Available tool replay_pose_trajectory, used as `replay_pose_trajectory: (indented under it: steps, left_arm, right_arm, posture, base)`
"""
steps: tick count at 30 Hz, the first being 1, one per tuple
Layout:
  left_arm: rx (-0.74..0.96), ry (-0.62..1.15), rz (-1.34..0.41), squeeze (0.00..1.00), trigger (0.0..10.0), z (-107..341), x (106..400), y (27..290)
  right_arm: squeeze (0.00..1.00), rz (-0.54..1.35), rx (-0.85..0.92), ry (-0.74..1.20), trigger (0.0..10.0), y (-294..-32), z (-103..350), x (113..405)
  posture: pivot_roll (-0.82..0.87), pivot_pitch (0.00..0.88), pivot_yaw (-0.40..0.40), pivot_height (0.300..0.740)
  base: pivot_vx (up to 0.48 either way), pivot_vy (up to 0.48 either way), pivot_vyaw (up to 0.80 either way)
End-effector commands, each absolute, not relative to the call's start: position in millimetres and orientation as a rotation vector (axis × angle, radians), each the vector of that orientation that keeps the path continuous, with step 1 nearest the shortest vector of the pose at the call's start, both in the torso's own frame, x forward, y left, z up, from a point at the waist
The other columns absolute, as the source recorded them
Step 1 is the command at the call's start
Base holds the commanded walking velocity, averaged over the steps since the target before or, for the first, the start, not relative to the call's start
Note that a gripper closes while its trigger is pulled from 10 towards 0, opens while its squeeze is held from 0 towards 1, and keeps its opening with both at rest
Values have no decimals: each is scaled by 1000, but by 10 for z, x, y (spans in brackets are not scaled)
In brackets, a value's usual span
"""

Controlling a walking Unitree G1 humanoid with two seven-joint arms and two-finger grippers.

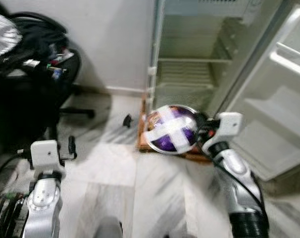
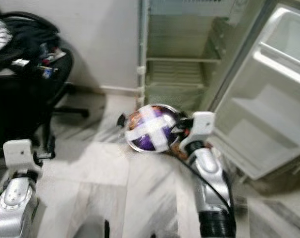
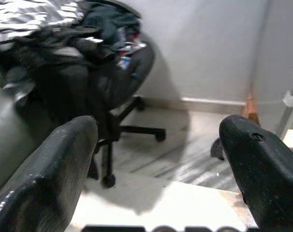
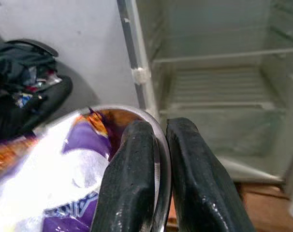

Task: Restocking fridge

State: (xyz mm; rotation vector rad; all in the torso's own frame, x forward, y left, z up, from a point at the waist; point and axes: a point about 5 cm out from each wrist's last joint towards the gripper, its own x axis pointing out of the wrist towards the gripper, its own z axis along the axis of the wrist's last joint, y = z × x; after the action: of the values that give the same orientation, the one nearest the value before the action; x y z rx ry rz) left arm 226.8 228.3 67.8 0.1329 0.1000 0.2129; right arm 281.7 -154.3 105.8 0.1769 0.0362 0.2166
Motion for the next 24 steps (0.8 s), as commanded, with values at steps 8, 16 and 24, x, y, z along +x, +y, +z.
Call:
replay_pose_trajectory:
  steps: [8, 16, 24]
  left_arm:
    - [123, 90, 178, 0, 10000, 692, 2289, 2202]
    - [118, 91, 177, 0, 10000, 683, 2293, 2197]
    - [110, 96, 177, 0, 10000, 683, 2308, 2197]
  right_arm:
    - [0, 156, 153, 27, 10000, -1725, 1065, 2806]
    - [0, 156, 154, 27, 10000, -1708, 1056, 2816]
    - [0, 146, 154, 25, 10000, -1720, 1055, 2837]
  posture:
    - [69, 118, -67, 740]
    - [72, 119, -65, 740]
    - [72, 120, -62, 740]
  base:
    - [450, 0, 0]
    - [450, 0, 0]
    - [393, 218, 0]
